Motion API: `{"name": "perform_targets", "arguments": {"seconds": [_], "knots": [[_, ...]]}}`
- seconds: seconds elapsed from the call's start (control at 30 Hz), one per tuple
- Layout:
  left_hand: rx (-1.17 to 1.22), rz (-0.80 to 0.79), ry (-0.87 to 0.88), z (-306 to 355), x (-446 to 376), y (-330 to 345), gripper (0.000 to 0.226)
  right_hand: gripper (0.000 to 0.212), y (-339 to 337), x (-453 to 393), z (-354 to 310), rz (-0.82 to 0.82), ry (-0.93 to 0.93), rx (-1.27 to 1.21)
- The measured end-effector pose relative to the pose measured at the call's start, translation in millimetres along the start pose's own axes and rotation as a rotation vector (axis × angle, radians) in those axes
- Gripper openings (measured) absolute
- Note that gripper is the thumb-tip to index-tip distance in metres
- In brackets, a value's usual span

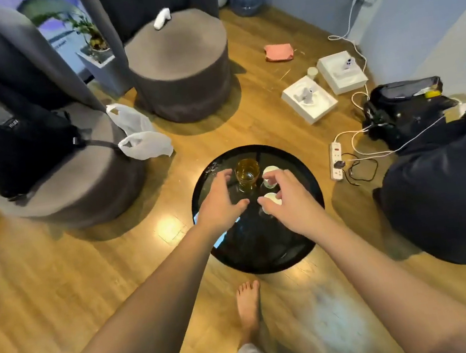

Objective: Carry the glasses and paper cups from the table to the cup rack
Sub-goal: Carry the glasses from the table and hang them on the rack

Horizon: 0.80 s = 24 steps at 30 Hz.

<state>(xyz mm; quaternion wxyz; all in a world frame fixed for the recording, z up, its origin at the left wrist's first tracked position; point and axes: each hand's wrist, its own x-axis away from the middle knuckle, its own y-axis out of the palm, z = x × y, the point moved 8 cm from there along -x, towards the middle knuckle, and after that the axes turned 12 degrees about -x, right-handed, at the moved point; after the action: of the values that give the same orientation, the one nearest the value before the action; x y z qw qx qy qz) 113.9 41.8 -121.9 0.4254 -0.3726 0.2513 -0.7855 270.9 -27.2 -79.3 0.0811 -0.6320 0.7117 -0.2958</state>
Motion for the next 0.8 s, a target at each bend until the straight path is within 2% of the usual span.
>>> {"name": "perform_targets", "arguments": {"seconds": [0.2, 0.4, 0.63, 0.8], "knots": [[-0.014, -0.097, -0.079, -48, -101, 47, 0.090, 0.059, 35, -103, 57, -0.043, 0.060, 0.095], [0.035, -0.160, -0.134, -88, -167, 110, 0.095, 0.082, 66, -177, 121, -0.057, 0.105, 0.353], [0.054, -0.175, -0.172, -116, -218, 155, 0.106, 0.113, 94, -229, 177, -0.059, 0.153, 0.489], [0.018, -0.167, -0.123, -119, -239, 169, 0.105, 0.115, 106, -245, 195, -0.077, 0.168, 0.558]]}}
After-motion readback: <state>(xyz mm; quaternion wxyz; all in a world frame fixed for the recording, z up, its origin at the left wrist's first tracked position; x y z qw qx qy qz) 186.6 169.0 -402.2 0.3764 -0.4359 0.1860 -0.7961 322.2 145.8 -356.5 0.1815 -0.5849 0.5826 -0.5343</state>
